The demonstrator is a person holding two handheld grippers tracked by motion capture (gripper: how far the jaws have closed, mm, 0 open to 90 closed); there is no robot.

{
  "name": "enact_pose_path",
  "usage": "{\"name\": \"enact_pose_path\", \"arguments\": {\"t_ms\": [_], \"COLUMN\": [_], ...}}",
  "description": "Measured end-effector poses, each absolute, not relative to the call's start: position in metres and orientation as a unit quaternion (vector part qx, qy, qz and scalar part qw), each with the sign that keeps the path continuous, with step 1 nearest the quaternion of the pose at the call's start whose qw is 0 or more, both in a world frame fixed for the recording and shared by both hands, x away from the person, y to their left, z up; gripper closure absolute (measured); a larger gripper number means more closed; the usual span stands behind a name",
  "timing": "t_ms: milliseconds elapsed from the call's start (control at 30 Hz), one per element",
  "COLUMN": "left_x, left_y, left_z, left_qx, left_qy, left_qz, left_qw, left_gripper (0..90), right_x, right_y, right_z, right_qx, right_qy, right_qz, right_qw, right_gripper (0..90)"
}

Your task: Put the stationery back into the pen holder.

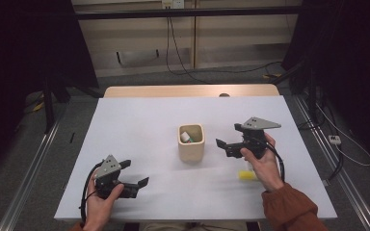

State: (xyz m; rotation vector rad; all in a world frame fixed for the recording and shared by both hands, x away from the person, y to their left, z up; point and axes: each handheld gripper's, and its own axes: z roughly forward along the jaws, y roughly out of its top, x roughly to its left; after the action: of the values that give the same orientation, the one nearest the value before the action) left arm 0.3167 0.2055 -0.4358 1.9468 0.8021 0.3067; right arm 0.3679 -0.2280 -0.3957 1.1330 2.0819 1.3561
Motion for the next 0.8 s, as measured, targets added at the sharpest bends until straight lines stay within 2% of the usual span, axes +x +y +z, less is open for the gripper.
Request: {"name": "enact_pose_path", "arguments": {"t_ms": [233, 400, 500, 600, 700, 767, 800], "left_x": [0.316, 0.316, 0.318, 0.320, 0.322, 0.322, 0.322], "left_y": [0.207, 0.206, 0.207, 0.207, 0.207, 0.207, 0.207], "left_z": [-0.435, -0.434, -0.433, -0.433, -0.433, -0.433, -0.433], "left_qx": [0.798, 0.798, 0.797, 0.796, 0.796, 0.795, 0.793], "left_qy": [0.332, 0.327, 0.329, 0.328, 0.327, 0.328, 0.330], "left_qz": [0.128, 0.127, 0.130, 0.128, 0.127, 0.129, 0.128], "left_qw": [0.487, 0.490, 0.490, 0.493, 0.493, 0.494, 0.495], "left_gripper": [6.3, 6.3, 6.4, 6.4, 6.4, 6.3, 6.3], "right_x": [0.354, 0.343, 0.336, 0.328, 0.321, 0.317, 0.316], "right_y": [-0.256, -0.278, -0.288, -0.299, -0.306, -0.310, -0.313], "right_z": [-0.402, -0.407, -0.411, -0.415, -0.419, -0.421, -0.422], "right_qx": [0.429, 0.451, 0.459, 0.459, 0.465, 0.468, 0.468], "right_qy": [0.746, 0.740, 0.737, 0.734, 0.734, 0.738, 0.738], "right_qz": [0.469, 0.462, 0.456, 0.467, 0.461, 0.452, 0.450], "right_qw": [0.199, 0.187, 0.197, 0.181, 0.180, 0.179, 0.184], "right_gripper": [8.3, 15.1, 15.5, 14.9, 18.8, 28.8, 29.6]}}
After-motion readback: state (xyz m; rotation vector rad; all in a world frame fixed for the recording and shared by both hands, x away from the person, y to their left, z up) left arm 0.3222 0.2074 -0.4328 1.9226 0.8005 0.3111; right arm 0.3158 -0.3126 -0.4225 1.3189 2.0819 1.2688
